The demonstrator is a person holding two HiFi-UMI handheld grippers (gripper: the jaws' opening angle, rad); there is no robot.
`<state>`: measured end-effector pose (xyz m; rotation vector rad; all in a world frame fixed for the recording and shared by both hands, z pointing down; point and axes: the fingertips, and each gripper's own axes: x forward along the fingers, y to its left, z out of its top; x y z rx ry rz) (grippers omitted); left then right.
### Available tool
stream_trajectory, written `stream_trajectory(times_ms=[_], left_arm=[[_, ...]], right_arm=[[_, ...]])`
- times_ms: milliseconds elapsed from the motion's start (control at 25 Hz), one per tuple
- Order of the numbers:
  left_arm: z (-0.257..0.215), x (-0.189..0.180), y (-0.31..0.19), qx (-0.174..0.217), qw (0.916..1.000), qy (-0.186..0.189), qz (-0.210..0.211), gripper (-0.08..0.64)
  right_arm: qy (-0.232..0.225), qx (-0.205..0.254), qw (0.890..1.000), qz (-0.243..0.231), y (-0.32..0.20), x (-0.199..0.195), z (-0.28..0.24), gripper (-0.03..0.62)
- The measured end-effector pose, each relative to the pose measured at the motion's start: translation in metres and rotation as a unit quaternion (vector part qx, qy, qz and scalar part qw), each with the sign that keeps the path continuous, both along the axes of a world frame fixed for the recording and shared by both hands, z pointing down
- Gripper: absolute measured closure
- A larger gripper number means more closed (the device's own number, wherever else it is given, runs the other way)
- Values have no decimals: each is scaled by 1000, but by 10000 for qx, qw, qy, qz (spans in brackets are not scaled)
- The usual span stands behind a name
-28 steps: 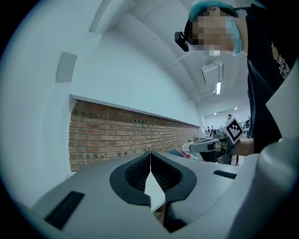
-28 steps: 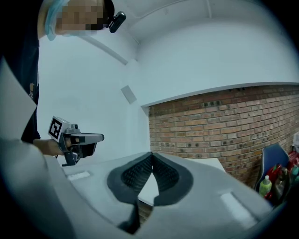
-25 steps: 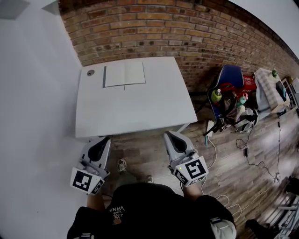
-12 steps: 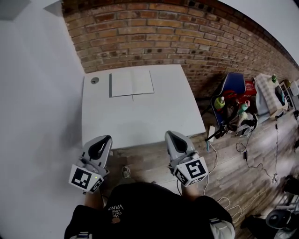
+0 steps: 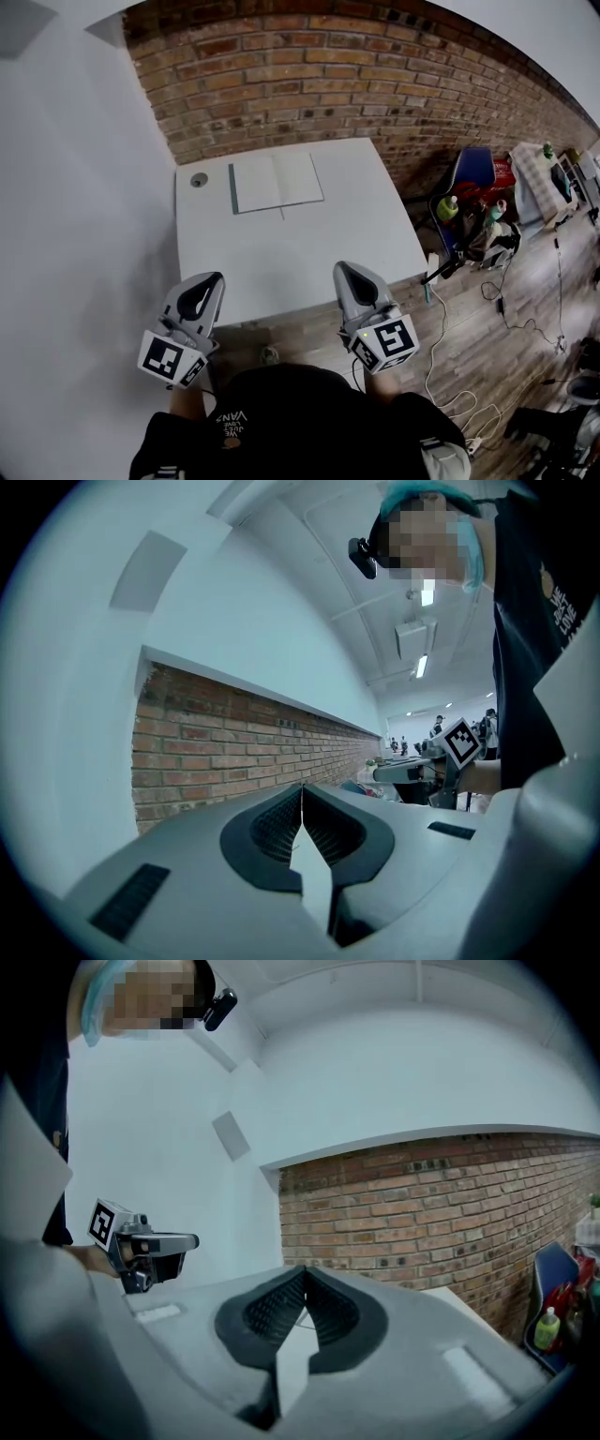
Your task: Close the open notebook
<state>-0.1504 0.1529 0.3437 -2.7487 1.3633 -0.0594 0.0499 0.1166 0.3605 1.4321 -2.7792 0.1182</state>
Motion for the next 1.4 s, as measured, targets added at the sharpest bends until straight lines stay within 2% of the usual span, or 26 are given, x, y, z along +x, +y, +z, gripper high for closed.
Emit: stream_trajectory(times_ms=[360, 680, 1040, 1400], left_arm=[[9, -29, -17, -113, 9997, 167, 140, 549], [18, -20, -41, -197, 9994, 211, 199, 549], [13, -22, -90, -138, 9996, 180, -185, 549], [18, -24, -149, -181, 9984, 194, -505, 549]], right_arm=[[86, -100, 9996, 230, -9, -21, 5, 594], [127, -118, 9996, 238, -36, -15, 10, 594], [80, -97, 9999, -69, -101, -19, 11, 594], [132, -105, 9998, -120, -175, -13, 16, 595]])
